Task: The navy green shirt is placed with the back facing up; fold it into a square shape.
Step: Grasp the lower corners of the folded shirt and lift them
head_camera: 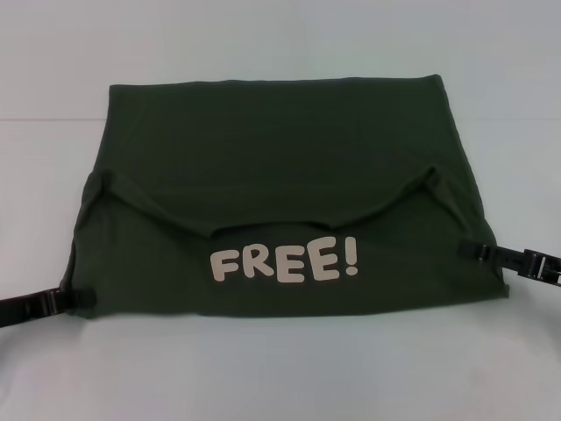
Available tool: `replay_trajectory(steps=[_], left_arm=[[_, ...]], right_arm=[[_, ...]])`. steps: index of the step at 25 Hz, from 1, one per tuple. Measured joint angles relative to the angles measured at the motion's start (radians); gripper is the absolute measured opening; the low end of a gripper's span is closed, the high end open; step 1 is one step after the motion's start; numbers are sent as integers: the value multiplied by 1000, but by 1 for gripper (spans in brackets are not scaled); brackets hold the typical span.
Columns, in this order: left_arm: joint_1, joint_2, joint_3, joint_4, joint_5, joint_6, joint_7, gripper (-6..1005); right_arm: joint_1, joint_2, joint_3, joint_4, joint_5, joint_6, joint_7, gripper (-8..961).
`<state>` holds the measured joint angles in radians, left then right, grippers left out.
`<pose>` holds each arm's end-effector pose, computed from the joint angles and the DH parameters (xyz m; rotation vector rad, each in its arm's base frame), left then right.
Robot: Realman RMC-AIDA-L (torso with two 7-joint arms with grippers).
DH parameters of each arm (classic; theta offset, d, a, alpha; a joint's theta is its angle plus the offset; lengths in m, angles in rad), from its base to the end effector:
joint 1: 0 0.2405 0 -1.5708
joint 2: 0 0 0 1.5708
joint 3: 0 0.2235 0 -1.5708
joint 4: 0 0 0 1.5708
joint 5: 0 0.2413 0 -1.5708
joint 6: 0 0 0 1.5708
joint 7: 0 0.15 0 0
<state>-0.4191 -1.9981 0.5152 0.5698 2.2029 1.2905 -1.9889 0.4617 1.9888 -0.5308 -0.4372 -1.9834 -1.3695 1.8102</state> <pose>-0.3695 0.3190 0.0420 -2.0645 -1.6511 -0.5155 0.3333 0.3303 0.0260 -2.1820 1.5174 0.8108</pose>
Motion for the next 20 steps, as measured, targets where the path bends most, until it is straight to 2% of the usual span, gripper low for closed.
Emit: replay_trajectory(steps=[3,5,11,15,18,20], left_arm=[[-1,1,1,0,0,2,0,109],[-1,1,1,1,0,3,0,90],[-1,3,0,3,0,7,0,43],[-1,6,0,4,0,12,1,43],[-2,9,0,4,0,18,2,43],[-3,10,0,4,0,19,2,43]], right_arm=[[0,-9,-5,-3,-2,-7,16,859],[0,-24,-26,-24,-8,-11,77,859],[21,-71,-85,-201,-129,-63,399,856],[70,-102,-87,-270,-257,-118,601,855],[128,-112,-88,-271,-364,-127,667,854],[170,-107,-89,-264,-439,-124,683,853]])
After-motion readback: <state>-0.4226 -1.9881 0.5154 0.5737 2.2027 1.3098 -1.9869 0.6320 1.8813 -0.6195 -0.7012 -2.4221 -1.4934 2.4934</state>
